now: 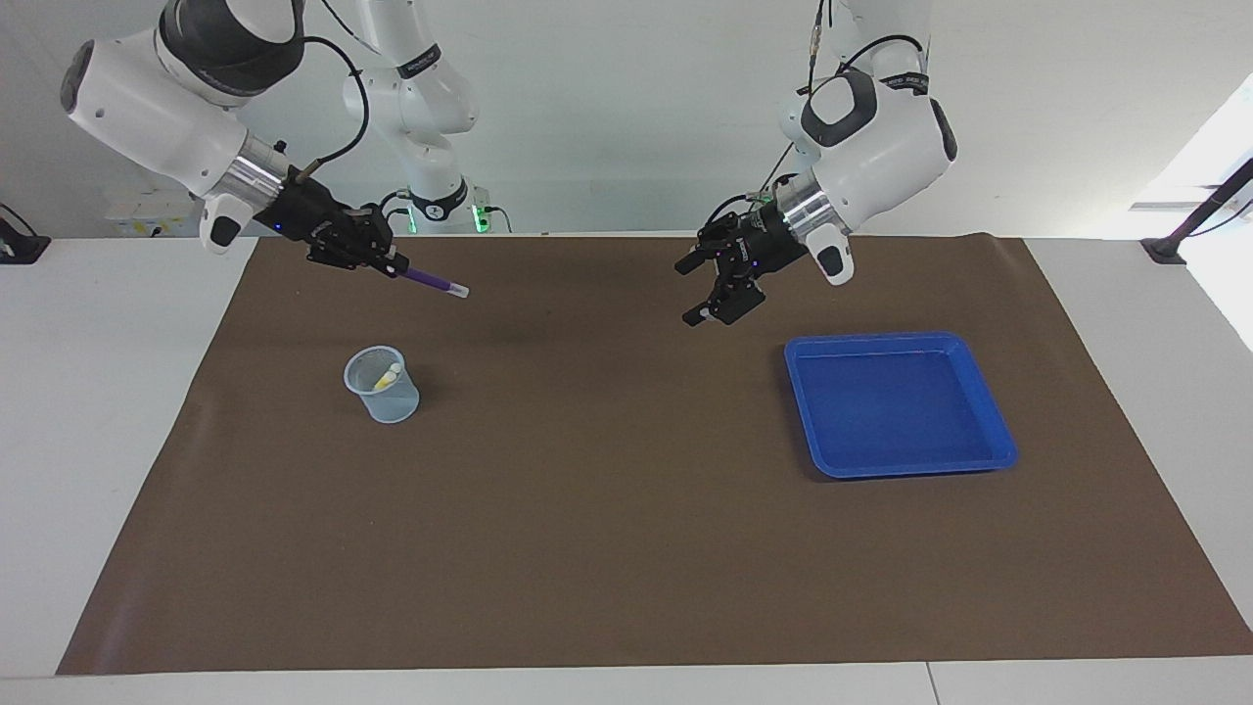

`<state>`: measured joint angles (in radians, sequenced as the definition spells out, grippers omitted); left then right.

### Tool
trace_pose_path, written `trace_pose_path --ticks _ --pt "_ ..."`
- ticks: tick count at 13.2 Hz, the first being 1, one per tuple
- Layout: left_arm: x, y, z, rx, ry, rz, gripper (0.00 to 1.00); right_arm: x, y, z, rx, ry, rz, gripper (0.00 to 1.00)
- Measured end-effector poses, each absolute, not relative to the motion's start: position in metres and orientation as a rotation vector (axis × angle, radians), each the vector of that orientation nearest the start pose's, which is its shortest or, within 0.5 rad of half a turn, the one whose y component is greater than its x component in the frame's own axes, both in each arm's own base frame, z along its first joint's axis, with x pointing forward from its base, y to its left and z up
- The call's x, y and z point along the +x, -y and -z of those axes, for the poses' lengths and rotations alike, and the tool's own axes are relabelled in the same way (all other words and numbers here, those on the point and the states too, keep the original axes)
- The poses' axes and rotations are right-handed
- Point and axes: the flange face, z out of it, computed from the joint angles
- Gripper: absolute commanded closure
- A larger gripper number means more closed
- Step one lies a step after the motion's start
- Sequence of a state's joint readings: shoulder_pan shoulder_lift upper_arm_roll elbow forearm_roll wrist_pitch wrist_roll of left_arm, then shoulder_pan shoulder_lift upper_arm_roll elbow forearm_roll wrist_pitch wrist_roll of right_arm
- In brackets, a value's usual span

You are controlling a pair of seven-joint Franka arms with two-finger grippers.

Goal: Transfer and insert pens with both arms
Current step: 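Carry the purple pen to the cup with the right gripper while the left gripper returns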

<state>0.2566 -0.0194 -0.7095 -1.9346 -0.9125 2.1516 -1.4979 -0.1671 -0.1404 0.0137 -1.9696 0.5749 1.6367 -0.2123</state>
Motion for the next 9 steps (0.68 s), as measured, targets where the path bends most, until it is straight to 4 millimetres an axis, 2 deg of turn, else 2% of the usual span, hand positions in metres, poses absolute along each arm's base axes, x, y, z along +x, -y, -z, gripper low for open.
trace_pose_path --ticks 3,5,7,9 --pt "0.512 0.281 -0.527 1.783 -1.639 0.683 0.00 0.503 0.042 -0.532 -2.703 0.109 -0.050 1.00" --pt "0.513 0.278 -0.527 1.783 -1.639 0.676 0.00 0.508 0.055 -0.527 -2.860 0.276 -0.020 1.00" --pt "0.513 0.278 -0.527 1.798 -1.618 0.666 0.00 0.517 0.061 -0.513 -2.923 0.399 -0.023 1.00" --pt "0.514 0.276 -0.527 1.864 -1.553 0.615 0.00 0.524 0.066 -0.489 -2.903 0.394 -0.077 1.00"
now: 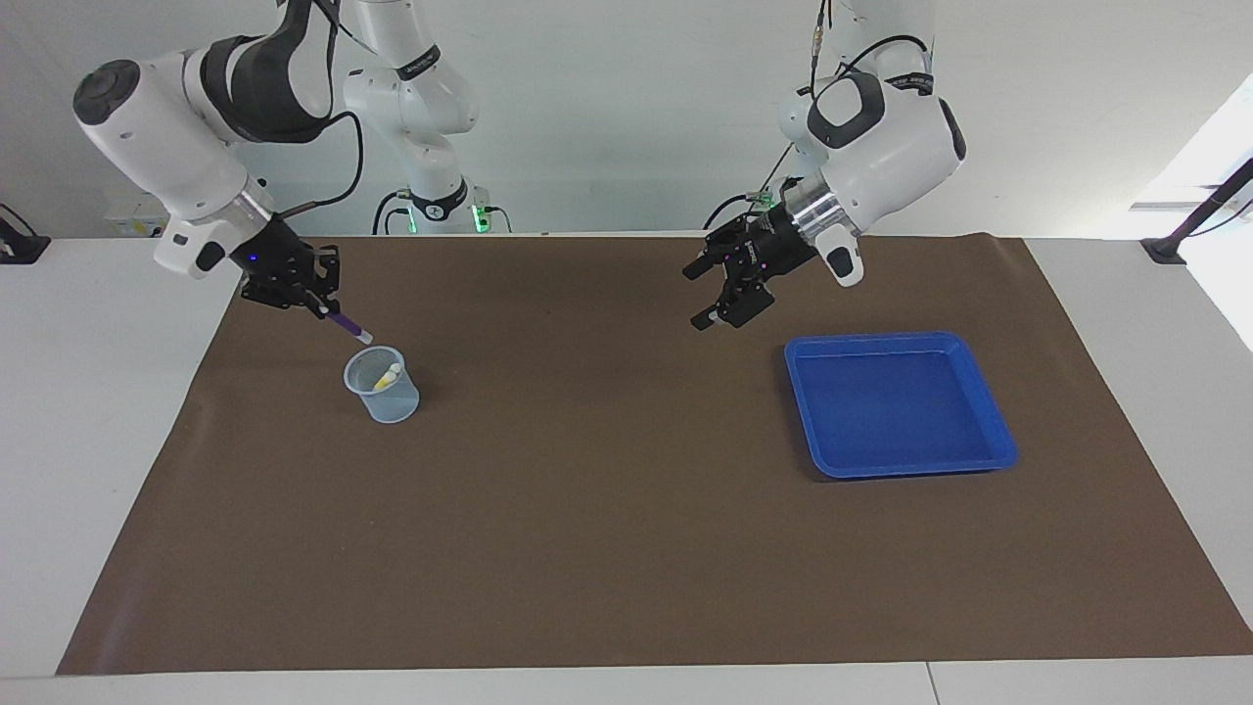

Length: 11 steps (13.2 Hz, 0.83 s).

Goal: Transfer and insert pens with both arms
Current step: 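Carry the purple pen to the cup with the right gripper while the left gripper returns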

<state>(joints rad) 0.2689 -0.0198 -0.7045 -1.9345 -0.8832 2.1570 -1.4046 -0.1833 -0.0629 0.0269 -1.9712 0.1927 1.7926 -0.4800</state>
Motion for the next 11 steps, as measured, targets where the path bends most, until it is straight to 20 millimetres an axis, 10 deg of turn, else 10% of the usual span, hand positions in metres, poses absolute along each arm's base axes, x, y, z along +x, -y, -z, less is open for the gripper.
trace_pose_path --ticks 6,11 --pt "0.520 0.240 -0.519 2.338 -1.259 0.352 0.00 0.536 0.074 -0.468 -2.798 0.277 -0.025 1.00" --pt "0.529 0.168 -0.524 2.770 -0.709 0.235 0.00 0.542 0.075 -0.468 -2.806 0.264 0.036 1.00"
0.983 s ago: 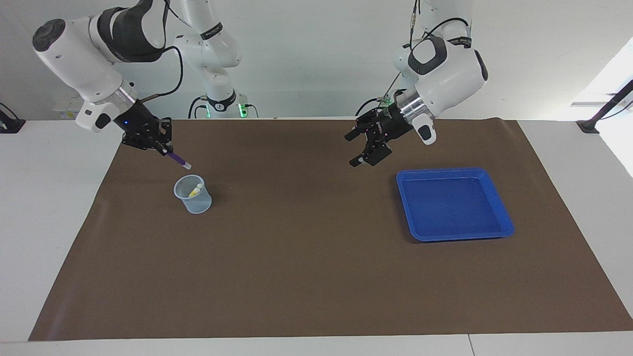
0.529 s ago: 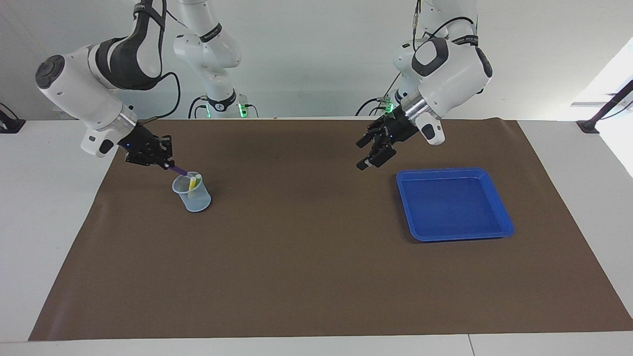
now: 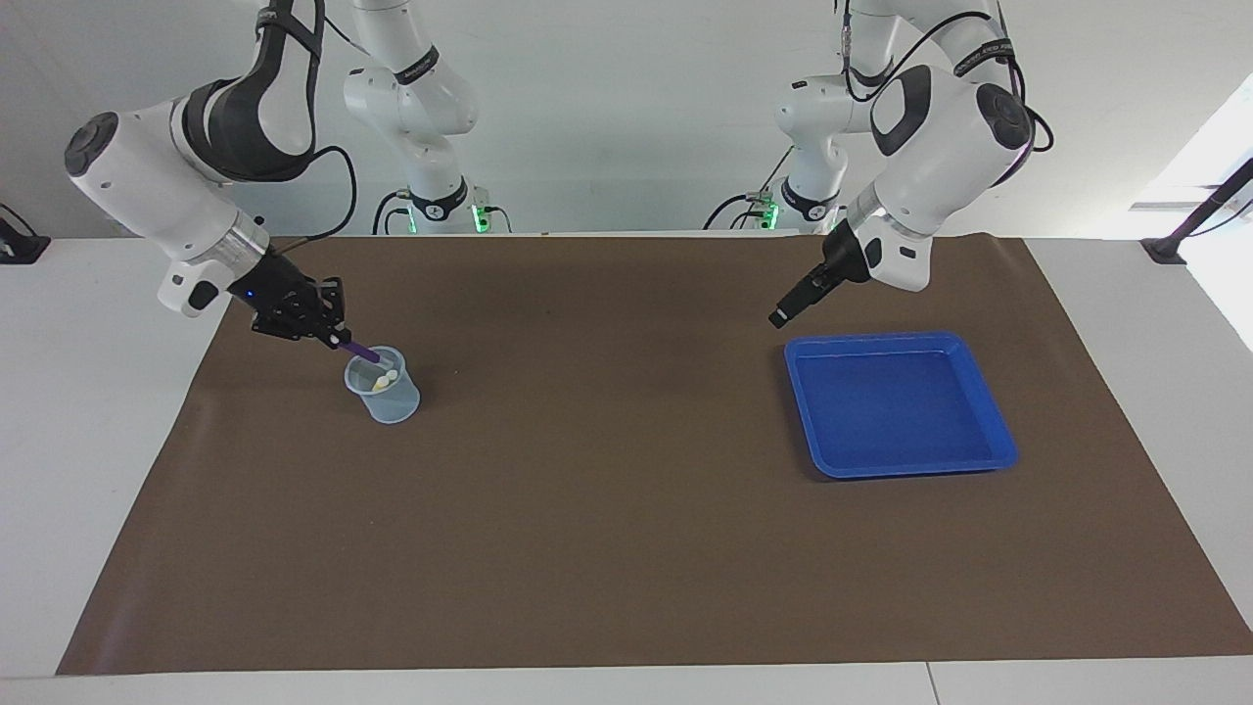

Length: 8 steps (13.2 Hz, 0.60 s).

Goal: Transfer and insert pens with both arms
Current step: 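Carry the purple pen to the cup with the right gripper while the left gripper returns, then release the purple pen into the cup and withdraw the right gripper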

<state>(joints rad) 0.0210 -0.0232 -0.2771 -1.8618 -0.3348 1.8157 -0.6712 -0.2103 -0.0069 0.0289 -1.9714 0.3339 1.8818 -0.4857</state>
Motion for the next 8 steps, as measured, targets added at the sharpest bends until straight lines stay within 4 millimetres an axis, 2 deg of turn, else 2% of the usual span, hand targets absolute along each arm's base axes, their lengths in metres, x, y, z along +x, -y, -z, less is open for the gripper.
trace_pose_path --ticks 3,5,6,7,8 --pt "0.540 0.120 -0.544 -3.282 0.460 -0.148 0.00 0.546 0.075 -0.455 -2.785 0.237 0.032 1.00" --pt "0.541 0.109 -0.569 -3.232 0.217 -0.116 0.00 0.544 0.072 -0.444 -2.739 0.192 0.032 1.00" --pt "0.539 0.108 -0.582 -3.206 0.099 -0.113 0.00 0.542 0.072 -0.439 -2.734 0.182 0.030 0.96" --pt "0.536 0.108 -0.594 -3.188 0.002 -0.127 0.00 0.540 0.072 -0.434 -2.733 0.177 0.023 0.87" --pt "0.532 0.105 -0.605 -3.176 -0.092 -0.152 0.00 0.538 0.072 -0.431 -2.732 0.173 0.015 0.59"
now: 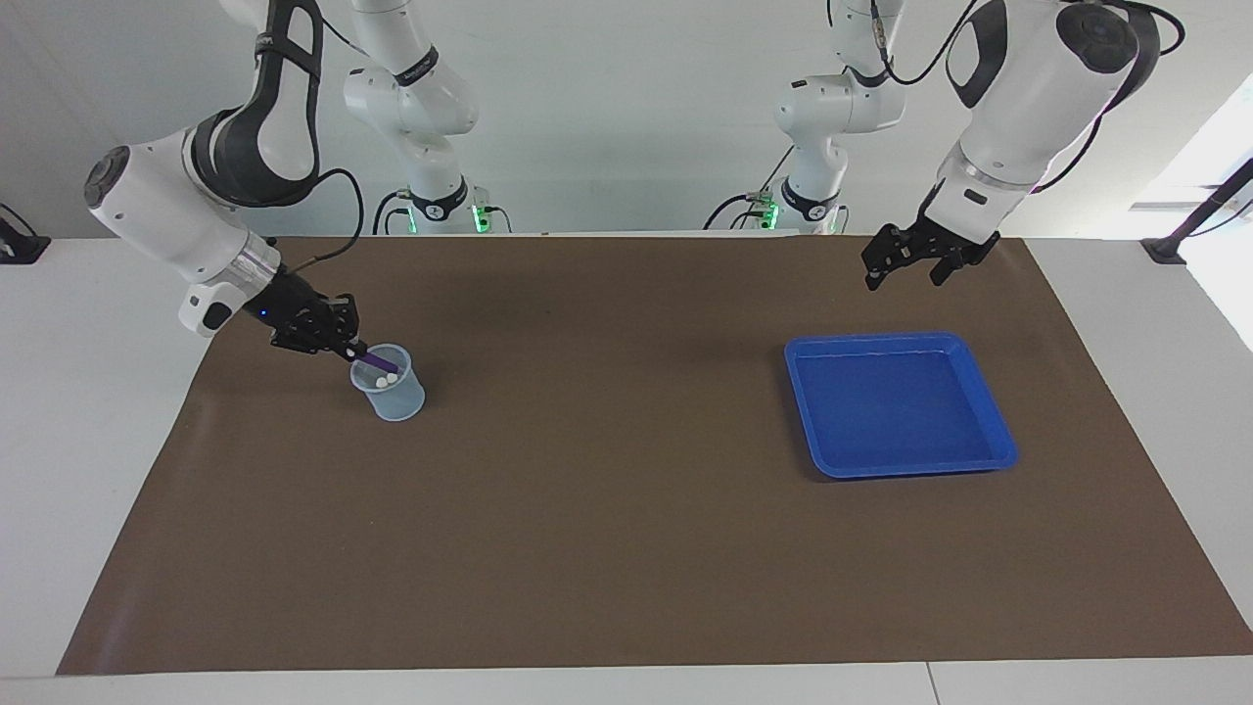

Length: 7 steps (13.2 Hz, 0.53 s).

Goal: Transfer and insert pens with both arms
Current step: 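Release the purple pen into the cup and withdraw the right gripper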

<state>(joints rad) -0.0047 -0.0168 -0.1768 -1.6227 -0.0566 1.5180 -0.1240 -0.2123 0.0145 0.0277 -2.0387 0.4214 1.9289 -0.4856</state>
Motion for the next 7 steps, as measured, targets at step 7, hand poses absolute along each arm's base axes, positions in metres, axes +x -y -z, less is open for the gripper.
trace_pose_path --ticks 7 --pt "0.531 0.092 -0.608 -3.160 -0.384 -0.179 0.00 0.539 0.075 -0.440 -2.735 0.169 0.037 0.00"
